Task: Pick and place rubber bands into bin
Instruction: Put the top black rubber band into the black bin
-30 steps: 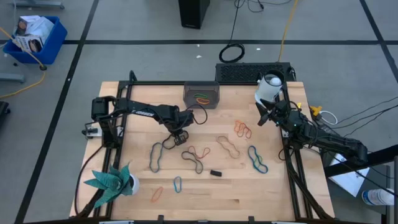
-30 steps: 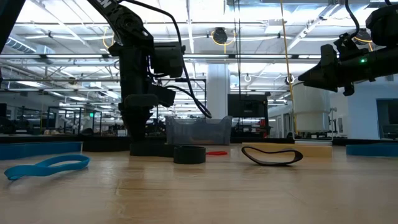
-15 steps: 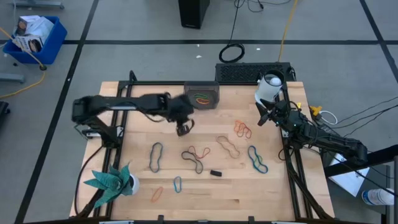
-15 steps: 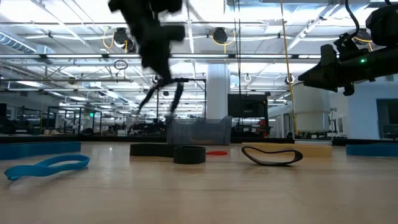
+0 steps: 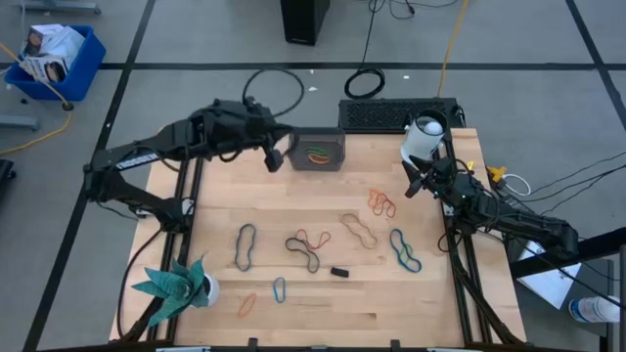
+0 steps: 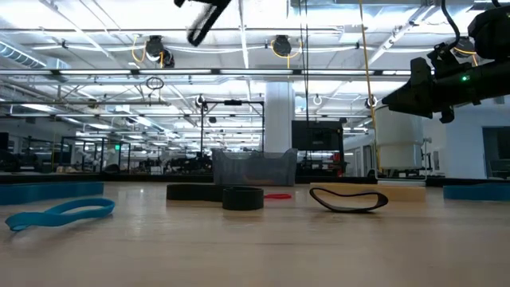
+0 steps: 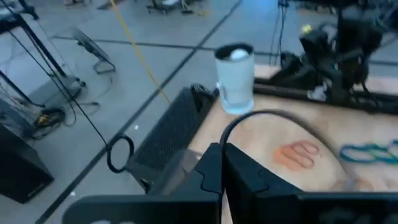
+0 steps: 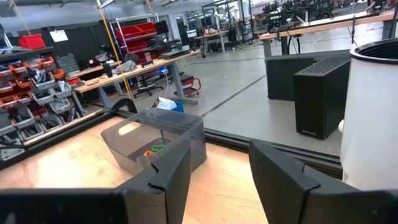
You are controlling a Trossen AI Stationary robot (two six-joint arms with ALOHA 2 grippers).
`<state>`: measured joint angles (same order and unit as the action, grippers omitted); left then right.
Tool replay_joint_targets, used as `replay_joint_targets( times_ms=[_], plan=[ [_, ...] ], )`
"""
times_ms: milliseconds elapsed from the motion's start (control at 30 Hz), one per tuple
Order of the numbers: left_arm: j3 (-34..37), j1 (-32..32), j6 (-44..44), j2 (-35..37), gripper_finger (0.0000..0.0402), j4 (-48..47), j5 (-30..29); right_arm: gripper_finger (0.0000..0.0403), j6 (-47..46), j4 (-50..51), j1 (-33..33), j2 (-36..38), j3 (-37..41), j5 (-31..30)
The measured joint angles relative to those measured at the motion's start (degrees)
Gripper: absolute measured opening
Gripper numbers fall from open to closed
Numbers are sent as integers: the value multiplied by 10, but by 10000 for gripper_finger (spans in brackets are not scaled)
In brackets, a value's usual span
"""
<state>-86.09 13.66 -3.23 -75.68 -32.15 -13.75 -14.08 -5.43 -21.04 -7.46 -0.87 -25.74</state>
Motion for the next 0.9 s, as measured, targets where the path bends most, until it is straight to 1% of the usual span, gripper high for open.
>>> replay_joint_targets(
  times_ms=[133, 333, 467, 600, 733, 900],
  plan=[
    [-4, 22, -10, -9, 8, 19, -2, 155, 2, 0, 0, -1, 0, 0],
    [-3, 53, -9, -64, 11, 33, -3, 155, 2, 0, 0, -1, 0, 0],
    [-3, 69, -5, -126, 5, 62, -3, 155, 2, 0, 0, -1, 0, 0],
    [-3, 83, -6, -190, 12, 92, 14, 155, 0, 0, 0, -1, 0, 0],
    [-3, 96, -4, -254, 5, 89, 17, 155, 0, 0, 0, -1, 0, 0],
    [-3, 107, 8, -324, 11, 88, 17, 155, 0, 0, 0, -1, 0, 0]
  ],
)
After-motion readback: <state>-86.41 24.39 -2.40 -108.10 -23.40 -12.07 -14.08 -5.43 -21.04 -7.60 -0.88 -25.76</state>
